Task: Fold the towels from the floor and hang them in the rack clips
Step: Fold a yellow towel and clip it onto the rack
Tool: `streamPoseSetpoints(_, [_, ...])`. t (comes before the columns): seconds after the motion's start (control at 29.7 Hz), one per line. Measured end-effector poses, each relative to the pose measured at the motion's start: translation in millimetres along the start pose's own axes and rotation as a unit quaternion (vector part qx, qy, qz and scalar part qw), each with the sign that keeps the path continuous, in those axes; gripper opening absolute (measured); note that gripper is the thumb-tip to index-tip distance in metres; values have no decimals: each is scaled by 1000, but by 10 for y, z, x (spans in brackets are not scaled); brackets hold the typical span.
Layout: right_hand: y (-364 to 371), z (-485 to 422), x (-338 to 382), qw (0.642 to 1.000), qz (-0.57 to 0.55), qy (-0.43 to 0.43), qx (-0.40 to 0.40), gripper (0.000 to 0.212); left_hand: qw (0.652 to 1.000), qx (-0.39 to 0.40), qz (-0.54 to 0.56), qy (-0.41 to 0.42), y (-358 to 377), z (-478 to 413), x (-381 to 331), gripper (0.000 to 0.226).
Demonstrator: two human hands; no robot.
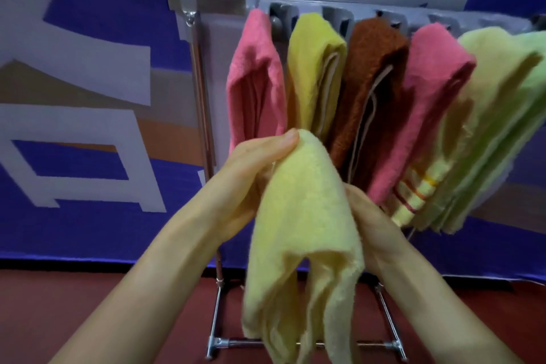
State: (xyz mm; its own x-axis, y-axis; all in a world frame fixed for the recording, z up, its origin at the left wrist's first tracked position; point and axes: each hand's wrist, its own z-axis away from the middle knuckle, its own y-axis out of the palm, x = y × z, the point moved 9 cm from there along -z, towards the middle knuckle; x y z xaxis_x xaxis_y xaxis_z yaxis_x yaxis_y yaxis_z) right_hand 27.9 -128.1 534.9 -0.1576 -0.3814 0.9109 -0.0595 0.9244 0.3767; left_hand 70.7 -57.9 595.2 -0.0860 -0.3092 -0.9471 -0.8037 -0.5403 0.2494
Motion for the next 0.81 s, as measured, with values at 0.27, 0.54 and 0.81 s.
streamPoseSetpoints(0.27, [349, -1253, 567, 991, -102, 55, -65, 53, 994, -67, -40, -78, -765, -787, -956, 32])
streamPoseSetpoints(0.54, [172, -1200, 754, 974, -68, 71, -206, 64, 986, -83, -85, -120, -929, -929, -1017, 45])
streamPoseSetpoints(0.81, [88, -1333, 1091, 939, -76, 63, -328, 35, 979, -24, -157, -127, -932, -1233, -1211, 48])
